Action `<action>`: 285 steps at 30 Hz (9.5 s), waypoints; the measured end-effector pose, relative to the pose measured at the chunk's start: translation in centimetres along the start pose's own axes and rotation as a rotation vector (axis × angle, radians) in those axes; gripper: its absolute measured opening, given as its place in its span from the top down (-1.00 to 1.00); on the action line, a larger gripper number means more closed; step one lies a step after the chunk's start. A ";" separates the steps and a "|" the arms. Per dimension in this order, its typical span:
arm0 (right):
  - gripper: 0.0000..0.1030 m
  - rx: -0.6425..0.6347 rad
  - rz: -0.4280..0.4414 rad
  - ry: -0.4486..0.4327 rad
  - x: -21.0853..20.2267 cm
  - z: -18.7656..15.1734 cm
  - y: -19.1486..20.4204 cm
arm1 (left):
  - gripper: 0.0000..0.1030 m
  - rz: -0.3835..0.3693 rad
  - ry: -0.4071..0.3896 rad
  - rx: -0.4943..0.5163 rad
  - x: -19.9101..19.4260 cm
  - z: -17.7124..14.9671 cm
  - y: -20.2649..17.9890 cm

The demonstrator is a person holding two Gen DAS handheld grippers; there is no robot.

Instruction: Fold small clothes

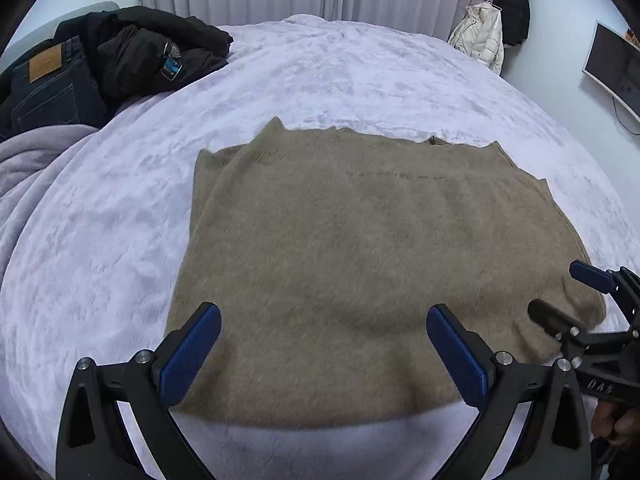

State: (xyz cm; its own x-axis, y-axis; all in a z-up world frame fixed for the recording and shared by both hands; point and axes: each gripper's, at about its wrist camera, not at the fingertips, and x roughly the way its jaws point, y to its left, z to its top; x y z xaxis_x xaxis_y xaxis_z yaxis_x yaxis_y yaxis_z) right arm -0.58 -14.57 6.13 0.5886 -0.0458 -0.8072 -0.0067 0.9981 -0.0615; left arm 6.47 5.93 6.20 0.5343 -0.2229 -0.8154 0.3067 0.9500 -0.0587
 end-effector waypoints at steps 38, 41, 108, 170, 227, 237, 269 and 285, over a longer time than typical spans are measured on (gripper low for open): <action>-0.75 0.040 -0.034 0.026 3.4 3.1 -6.0 | -1.00 -0.040 0.102 -0.190 4.4 2.8 9.9; -0.75 0.034 -0.045 -0.001 2.5 3.4 -5.4 | -1.00 -0.151 0.143 -0.283 5.8 3.0 12.8; -1.00 0.105 -0.049 0.037 2.0 2.4 -4.1 | 0.54 0.047 0.185 0.036 0.8 11.2 -9.8; 0.72 0.307 0.463 0.009 -1.3 -1.1 -12.0 | -0.72 -0.129 0.200 0.128 3.5 2.1 -14.4; -0.41 0.056 0.186 -0.105 -3.2 3.9 -14.1 | -0.97 -0.047 0.073 0.064 2.7 6.4 -12.2; -0.40 -0.192 0.234 0.007 0.8 -0.2 -6.7 | -0.99 -0.122 0.179 -0.080 4.9 3.0 -8.2; -0.57 0.395 0.401 0.032 2.8 2.3 -18.8 | -0.98 -0.292 0.260 0.027 6.5 6.5 -11.5; 0.19 0.242 0.410 0.091 8.4 5.4 -13.8 | -0.33 -0.407 0.264 0.085 10.0 7.3 -14.5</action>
State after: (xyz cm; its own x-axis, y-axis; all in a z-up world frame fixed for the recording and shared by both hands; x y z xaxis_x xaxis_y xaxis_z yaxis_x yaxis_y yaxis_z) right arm 8.80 -28.54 3.39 0.5038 0.3604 -0.7850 -0.0287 0.9153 0.4018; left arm 13.12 -11.71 3.14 0.1430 -0.4990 -0.8547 0.5180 0.7736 -0.3650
